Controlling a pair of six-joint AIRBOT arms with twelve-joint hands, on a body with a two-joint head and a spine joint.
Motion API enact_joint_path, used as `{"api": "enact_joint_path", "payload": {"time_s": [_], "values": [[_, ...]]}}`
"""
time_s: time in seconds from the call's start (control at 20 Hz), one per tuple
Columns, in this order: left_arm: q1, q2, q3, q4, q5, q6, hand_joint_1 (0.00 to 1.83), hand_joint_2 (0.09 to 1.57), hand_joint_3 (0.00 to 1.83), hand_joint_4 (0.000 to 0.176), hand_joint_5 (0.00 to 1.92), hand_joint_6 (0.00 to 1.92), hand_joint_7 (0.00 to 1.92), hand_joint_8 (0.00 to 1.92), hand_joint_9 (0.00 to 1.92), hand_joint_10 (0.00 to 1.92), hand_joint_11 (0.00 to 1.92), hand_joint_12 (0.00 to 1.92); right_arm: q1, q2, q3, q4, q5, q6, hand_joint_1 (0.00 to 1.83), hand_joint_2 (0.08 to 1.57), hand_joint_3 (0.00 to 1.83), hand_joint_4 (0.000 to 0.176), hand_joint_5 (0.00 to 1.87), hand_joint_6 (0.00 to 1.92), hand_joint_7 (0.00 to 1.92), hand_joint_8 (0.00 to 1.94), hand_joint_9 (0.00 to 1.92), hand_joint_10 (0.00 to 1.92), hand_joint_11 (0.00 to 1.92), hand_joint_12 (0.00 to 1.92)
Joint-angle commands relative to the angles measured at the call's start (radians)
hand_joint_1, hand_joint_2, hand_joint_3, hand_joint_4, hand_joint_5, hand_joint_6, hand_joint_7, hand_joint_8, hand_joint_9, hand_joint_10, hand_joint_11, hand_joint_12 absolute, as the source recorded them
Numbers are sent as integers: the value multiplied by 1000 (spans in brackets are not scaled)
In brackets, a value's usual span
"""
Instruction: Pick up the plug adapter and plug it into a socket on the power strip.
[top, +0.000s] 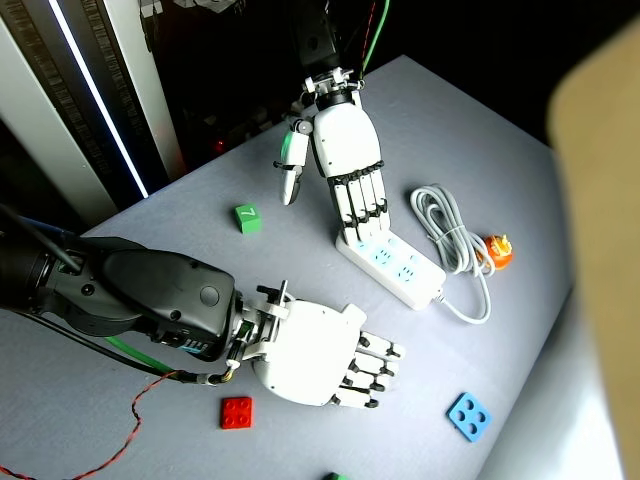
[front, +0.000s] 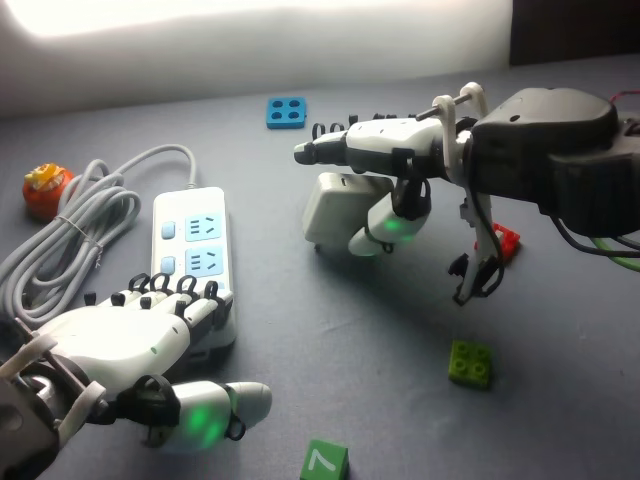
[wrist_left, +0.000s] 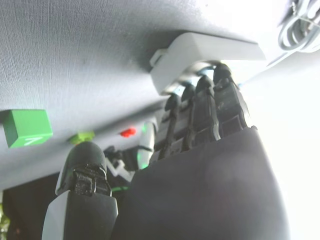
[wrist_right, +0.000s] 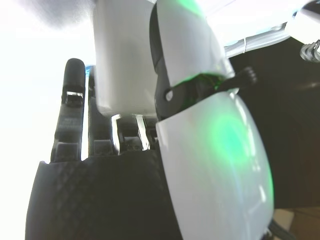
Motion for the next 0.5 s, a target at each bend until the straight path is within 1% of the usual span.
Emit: {"api": "enact_joint_path", "payload": {"time_s": [0.0, 0.05, 0.15, 0.2, 0.3, 0.35, 0.45], "values": [[-3, -4, -1, 20, -20, -2, 0, 1242, 0, 0, 14, 1, 0, 0, 0, 0, 0, 0, 16, 2, 4, 0, -1, 6, 1344, 1002, 0, 0, 154, 7, 139, 3, 190, 4, 0, 767], [-1, -4, -3, 17, -18, -2, 0, 1242, 0, 0, 16, 1, 0, 0, 0, 0, 0, 0, 16, 1, 4, 0, -1, 7, 1343, 1005, 0, 0, 153, 4, 145, 3, 192, 3, 0, 797], [0, -4, -7, 12, -18, -2, 0, 1239, 0, 0, 17, 2, 10, 4, 8, 3, 0, 0, 13, -1, 5, 0, -1, 8, 1318, 1011, 1, 0, 150, 1, 144, 2, 193, 2, 0, 781], [0, -4, -9, 11, -18, -2, 0, 1241, 0, 0, 15, 1, 6, 2, 1, 0, 0, 0, 11, -2, 5, 0, -1, 8, 1319, 1003, 0, 0, 156, 2, 160, 6, 204, 5, 0, 824], [-2, -5, -13, 11, -18, -2, 0, 1236, 0, 0, 0, 0, 0, 0, 0, 0, 0, 0, 8, -5, 7, 0, 2, 8, 1299, 990, 0, 0, 174, 7, 191, 12, 231, 12, 0, 846], [-2, -5, -15, 11, -18, -2, 0, 1234, 0, 0, 8, 3, 1, 0, 1, 0, 0, 0, 7, -6, 8, 0, 4, 8, 1291, 1000, 0, 0, 179, 5, 192, 7, 232, 9, 0, 825], [-1, -5, -18, 11, -18, 0, 0, 1234, 0, 0, 29, 10, 18, 7, 14, 5, 9, 4, 6, -9, 10, 0, 7, 9, 1280, 992, 0, 0, 209, 10, 216, 9, 254, 11, 0, 856]]}}
